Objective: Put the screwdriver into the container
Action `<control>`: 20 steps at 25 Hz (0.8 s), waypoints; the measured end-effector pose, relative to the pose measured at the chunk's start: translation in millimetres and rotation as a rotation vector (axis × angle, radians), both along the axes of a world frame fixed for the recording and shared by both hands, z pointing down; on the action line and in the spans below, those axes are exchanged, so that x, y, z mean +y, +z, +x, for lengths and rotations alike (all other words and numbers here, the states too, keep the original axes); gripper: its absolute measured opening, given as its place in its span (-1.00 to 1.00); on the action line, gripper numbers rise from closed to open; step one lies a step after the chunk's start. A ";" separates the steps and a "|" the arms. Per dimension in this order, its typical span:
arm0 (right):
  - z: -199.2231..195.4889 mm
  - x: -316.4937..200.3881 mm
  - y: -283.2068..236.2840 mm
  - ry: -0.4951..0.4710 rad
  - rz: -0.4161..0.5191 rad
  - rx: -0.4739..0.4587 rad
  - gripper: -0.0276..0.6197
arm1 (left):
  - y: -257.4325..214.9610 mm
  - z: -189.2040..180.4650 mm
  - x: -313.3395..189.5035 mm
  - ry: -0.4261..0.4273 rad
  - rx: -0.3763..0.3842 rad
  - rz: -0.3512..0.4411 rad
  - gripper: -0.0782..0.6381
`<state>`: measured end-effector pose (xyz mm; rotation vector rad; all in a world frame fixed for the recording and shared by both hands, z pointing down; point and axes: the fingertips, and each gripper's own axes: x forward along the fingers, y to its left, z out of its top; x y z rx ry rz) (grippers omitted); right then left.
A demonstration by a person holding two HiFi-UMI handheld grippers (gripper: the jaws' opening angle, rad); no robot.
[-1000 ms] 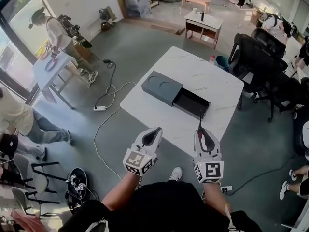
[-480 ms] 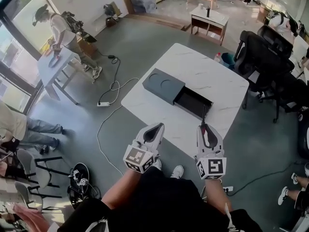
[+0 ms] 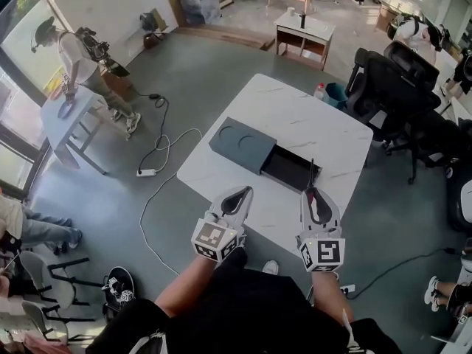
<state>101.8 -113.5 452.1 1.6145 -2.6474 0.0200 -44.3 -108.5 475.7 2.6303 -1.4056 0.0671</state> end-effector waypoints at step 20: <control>-42.6 -73.1 11.0 0.208 -0.028 0.097 -0.65 | 4.9 -40.2 -102.3 0.245 0.025 0.004 -0.76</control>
